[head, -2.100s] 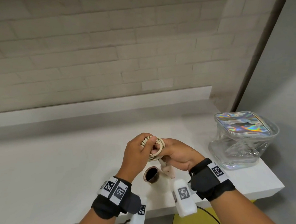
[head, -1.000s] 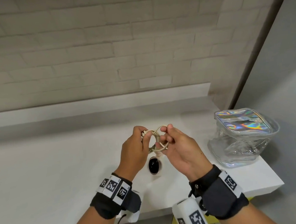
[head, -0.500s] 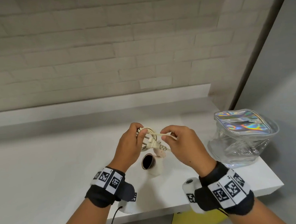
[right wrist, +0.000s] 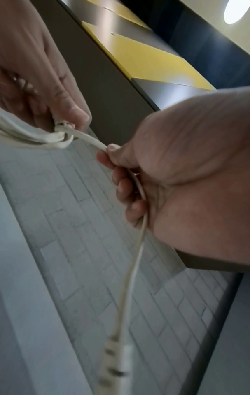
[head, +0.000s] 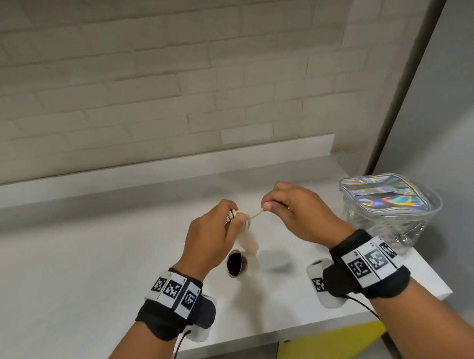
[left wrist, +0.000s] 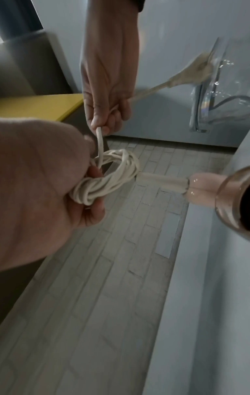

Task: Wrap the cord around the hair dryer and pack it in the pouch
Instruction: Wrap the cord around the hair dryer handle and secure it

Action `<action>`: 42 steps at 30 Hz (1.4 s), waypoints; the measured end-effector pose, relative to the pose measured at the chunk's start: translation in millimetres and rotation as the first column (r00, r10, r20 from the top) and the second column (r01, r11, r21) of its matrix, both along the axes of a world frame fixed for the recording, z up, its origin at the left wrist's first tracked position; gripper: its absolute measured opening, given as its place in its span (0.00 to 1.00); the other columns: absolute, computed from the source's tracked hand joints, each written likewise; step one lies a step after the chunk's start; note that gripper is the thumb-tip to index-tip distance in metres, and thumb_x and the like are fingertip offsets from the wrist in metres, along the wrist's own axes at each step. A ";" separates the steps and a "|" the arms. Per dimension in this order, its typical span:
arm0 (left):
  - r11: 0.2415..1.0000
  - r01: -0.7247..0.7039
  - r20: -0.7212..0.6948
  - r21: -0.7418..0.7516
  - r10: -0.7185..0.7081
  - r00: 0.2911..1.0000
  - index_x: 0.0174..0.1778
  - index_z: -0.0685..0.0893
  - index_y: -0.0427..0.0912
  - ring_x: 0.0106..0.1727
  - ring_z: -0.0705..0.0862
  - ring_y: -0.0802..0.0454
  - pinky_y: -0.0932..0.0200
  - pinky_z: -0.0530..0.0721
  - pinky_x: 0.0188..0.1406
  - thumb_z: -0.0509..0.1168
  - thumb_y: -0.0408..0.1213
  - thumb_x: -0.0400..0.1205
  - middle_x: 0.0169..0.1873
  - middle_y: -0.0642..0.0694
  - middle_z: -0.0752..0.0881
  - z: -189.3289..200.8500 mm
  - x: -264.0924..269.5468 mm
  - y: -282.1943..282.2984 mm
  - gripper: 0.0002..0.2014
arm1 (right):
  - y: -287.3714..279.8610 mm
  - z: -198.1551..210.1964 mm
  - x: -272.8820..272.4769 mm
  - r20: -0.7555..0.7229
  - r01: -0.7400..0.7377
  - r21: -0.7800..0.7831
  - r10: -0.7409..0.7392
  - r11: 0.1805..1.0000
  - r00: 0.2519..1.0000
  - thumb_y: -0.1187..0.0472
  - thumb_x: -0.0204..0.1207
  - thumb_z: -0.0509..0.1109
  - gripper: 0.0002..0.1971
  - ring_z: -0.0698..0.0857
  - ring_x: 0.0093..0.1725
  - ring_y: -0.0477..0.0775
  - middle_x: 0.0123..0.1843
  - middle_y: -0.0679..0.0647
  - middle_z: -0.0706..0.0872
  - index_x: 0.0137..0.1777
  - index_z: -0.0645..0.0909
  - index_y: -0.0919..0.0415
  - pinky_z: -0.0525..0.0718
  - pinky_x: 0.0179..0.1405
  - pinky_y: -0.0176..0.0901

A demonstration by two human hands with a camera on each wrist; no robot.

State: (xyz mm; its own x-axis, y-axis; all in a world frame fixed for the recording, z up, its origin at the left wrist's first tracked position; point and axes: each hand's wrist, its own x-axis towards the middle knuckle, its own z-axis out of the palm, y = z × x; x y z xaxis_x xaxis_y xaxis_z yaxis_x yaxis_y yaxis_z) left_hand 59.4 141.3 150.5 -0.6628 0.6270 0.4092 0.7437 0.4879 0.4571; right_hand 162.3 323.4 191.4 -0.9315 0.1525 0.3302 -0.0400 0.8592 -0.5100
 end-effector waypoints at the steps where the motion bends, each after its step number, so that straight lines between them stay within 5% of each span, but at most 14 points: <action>1: 1.000 0.010 -0.012 -0.003 -0.010 1.000 0.49 0.77 0.50 0.29 0.77 0.55 0.63 0.69 0.27 0.61 0.59 0.81 0.27 0.58 0.76 0.2 -0.3 -0.4 0.15 | -1.2 0.2 -2.1 -0.013 -0.008 -0.016 0.008 1.000 1.000 0.58 0.82 0.65 0.08 0.75 0.43 0.42 0.40 0.42 0.76 0.48 0.87 0.54 0.70 0.43 0.39; 5: 0.997 0.071 -0.103 0.023 -0.069 0.992 0.40 0.75 0.48 0.23 0.72 0.55 0.69 0.65 0.23 0.58 0.64 0.78 0.21 0.58 0.71 0.2 8.2 1.3 0.21 | -3.7 2.9 -9.7 -0.060 -0.052 -0.107 0.046 0.993 0.997 0.59 0.82 0.67 0.07 0.76 0.55 0.50 0.47 0.47 0.77 0.48 0.87 0.55 0.72 0.56 0.40; 9: 0.988 0.083 0.018 0.127 -0.086 0.996 0.39 0.70 0.51 0.21 0.70 0.56 0.65 0.64 0.23 0.60 0.58 0.82 0.18 0.55 0.71 -6.5 22.4 9.2 0.16 | -4.7 -7.9 -27.3 -0.003 -0.026 -0.211 0.027 0.977 1.000 0.57 0.81 0.68 0.07 0.77 0.61 0.51 0.51 0.46 0.78 0.49 0.88 0.53 0.72 0.64 0.44; 14: 0.927 -0.050 0.339 0.371 -0.085 0.937 0.50 0.74 0.53 0.21 0.71 0.57 0.67 0.69 0.24 0.68 0.49 0.81 0.19 0.55 0.73 -11.9 24.7 7.2 0.10 | -24.4 -41.4 -30.1 0.117 0.025 -0.556 0.049 0.831 0.992 0.62 0.80 0.68 0.09 0.88 0.46 0.50 0.46 0.53 0.92 0.49 0.91 0.59 0.84 0.53 0.47; 19: 0.934 -0.055 0.338 0.352 -0.072 0.938 0.45 0.83 0.46 0.34 0.86 0.62 0.70 0.79 0.35 0.68 0.45 0.81 0.31 0.56 0.88 -12.9 20.2 3.2 0.06 | -36.2 -55.1 -27.4 0.157 -0.027 -0.564 0.140 0.825 0.978 0.69 0.78 0.66 0.10 0.90 0.45 0.55 0.43 0.54 0.92 0.48 0.90 0.59 0.87 0.49 0.50; 22: 0.932 -0.106 0.399 0.347 -0.044 0.916 0.41 0.84 0.46 0.35 0.86 0.63 0.70 0.81 0.36 0.69 0.48 0.80 0.32 0.55 0.89 -12.3 17.6 4.2 0.09 | -45.2 -53.3 -18.8 0.125 0.002 -0.630 0.098 0.777 0.987 0.66 0.81 0.64 0.10 0.86 0.36 0.39 0.36 0.45 0.89 0.47 0.89 0.59 0.82 0.40 0.34; 24: 0.928 -0.162 0.441 0.336 -0.003 0.897 0.40 0.84 0.47 0.33 0.85 0.63 0.69 0.79 0.35 0.69 0.50 0.79 0.31 0.55 0.89 -12.1 15.1 4.5 0.11 | -53.7 -48.8 -10.1 0.097 0.039 -0.762 0.054 0.647 0.994 0.57 0.86 0.59 0.15 0.83 0.35 0.39 0.38 0.49 0.90 0.48 0.88 0.58 0.80 0.39 0.31; 27: 0.916 -0.222 0.485 0.335 0.034 0.874 0.38 0.83 0.46 0.29 0.84 0.59 0.58 0.82 0.35 0.69 0.53 0.79 0.28 0.52 0.88 -14.5 11.3 4.5 0.13 | -60.8 -44.2 0.7 0.079 0.001 -0.805 0.105 0.594 0.991 0.53 0.86 0.60 0.15 0.81 0.30 0.36 0.32 0.41 0.87 0.43 0.86 0.53 0.76 0.34 0.29; 30: 0.925 -0.223 0.486 0.307 0.048 0.872 0.36 0.83 0.51 0.33 0.87 0.52 0.46 0.87 0.40 0.69 0.57 0.77 0.27 0.52 0.88 -15.3 10.8 7.0 0.13 | -60.7 -43.2 -0.2 0.068 -0.014 -0.788 0.110 0.615 0.992 0.65 0.79 0.69 0.06 0.80 0.29 0.38 0.32 0.42 0.86 0.49 0.85 0.54 0.74 0.32 0.31; 34: 0.937 -0.170 0.459 0.306 0.011 0.888 0.37 0.82 0.52 0.34 0.87 0.50 0.47 0.86 0.40 0.68 0.60 0.77 0.27 0.53 0.88 -10.1 12.4 9.3 0.15 | -49.3 -40.6 -3.6 0.105 0.060 -0.913 0.089 0.404 0.990 0.73 0.73 0.71 0.24 0.84 0.38 0.54 0.39 0.58 0.86 0.66 0.75 0.52 0.79 0.41 0.51; 39: 0.910 -0.118 0.553 0.398 -0.135 0.822 0.39 0.85 0.50 0.34 0.85 0.58 0.65 0.81 0.36 0.71 0.46 0.79 0.29 0.53 0.88 -5.0 23.9 11.3 0.06 | -51.1 -41.8 -5.8 0.061 0.038 -0.988 0.146 0.150 0.987 0.86 0.69 0.60 0.30 0.84 0.35 0.46 0.43 0.61 0.85 0.67 0.80 0.62 0.81 0.32 0.35; 40: 0.906 -0.126 0.577 0.405 -0.146 0.804 0.40 0.86 0.50 0.34 0.85 0.59 0.67 0.80 0.35 0.71 0.45 0.79 0.30 0.54 0.87 -5.8 25.0 11.9 0.05 | -53.0 -43.2 -6.7 0.052 0.033 -0.988 0.129 0.151 0.990 0.87 0.69 0.60 0.30 0.83 0.35 0.47 0.42 0.61 0.85 0.67 0.81 0.63 0.81 0.33 0.35; 42: 0.903 -0.152 0.625 0.401 -0.149 0.766 0.41 0.86 0.49 0.31 0.82 0.61 0.67 0.78 0.33 0.71 0.45 0.79 0.29 0.55 0.86 -7.6 23.6 13.2 0.05 | -54.1 -42.9 -6.6 0.042 0.015 -0.959 0.088 0.285 0.995 0.85 0.70 0.63 0.31 0.84 0.34 0.46 0.37 0.56 0.86 0.69 0.78 0.59 0.81 0.35 0.35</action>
State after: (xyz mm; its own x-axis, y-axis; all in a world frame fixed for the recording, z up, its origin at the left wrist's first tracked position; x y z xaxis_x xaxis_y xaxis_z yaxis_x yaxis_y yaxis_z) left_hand 83.1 154.5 142.8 -0.8588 0.5001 0.1114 0.2104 0.1460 0.9666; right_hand 155.7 269.3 148.5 -0.9565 0.2769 -0.0921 0.0221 -0.2458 -0.9691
